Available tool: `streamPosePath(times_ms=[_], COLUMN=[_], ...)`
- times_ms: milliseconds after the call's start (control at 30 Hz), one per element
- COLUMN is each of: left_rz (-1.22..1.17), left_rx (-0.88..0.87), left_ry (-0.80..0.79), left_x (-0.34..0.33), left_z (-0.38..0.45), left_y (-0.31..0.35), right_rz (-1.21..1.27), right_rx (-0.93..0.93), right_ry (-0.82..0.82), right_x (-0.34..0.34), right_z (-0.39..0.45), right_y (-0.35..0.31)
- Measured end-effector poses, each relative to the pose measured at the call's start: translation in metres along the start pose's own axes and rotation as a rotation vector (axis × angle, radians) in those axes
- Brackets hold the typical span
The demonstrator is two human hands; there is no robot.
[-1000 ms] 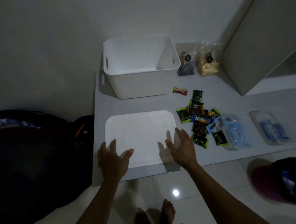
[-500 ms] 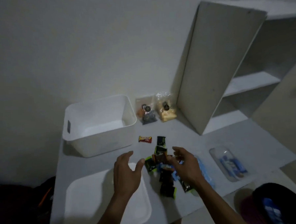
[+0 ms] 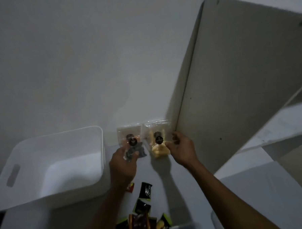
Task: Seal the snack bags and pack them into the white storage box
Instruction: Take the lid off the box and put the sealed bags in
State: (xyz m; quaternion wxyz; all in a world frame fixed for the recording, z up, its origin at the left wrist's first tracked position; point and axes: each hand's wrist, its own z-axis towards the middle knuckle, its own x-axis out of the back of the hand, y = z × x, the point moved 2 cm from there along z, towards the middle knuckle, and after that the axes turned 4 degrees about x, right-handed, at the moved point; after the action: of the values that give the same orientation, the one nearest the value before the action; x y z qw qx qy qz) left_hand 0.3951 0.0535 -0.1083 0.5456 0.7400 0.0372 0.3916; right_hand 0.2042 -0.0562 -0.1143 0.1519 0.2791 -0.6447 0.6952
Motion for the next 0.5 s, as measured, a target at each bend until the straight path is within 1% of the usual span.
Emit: streamPosePath(times_ms=[67, 167, 300, 400, 433, 500], left_rz=[0.036, 0.059, -0.005, -0.023, -0.022, -0.002], left_rx=[0.048, 0.175, 0.285, 0.388, 0.397, 0.36], left_ry=[0.028, 0.072, 0.082, 0.08, 0.082, 0.086], left_x=[-0.014, -0.029, -0.048, -0.062, -0.066, -0.072], left_z=[0.03, 0.069, 0.105, 0.124, 0.128, 0.135], left_y=[-0.007, -0.017, -0.026, -0.038, -0.042, -0.05], right_rz=[-0.024, -0.036, -0.076, -0.042, -0.018, 0.031], right_rx=[-0.021, -0.067, -0.076, -0.11, -0.132, -0.169], right_ry=[0.009, 0.008, 0.051, 0.063, 0.061, 0.068], right_x=[-0.005, -0.019, -0.038, -0.051, -0.053, -0.056], right_z=[0.034, 0.077, 0.111, 0.127, 0.13, 0.134], right_y=[0.009, 0.027, 0.049, 0.063, 0.067, 0.071])
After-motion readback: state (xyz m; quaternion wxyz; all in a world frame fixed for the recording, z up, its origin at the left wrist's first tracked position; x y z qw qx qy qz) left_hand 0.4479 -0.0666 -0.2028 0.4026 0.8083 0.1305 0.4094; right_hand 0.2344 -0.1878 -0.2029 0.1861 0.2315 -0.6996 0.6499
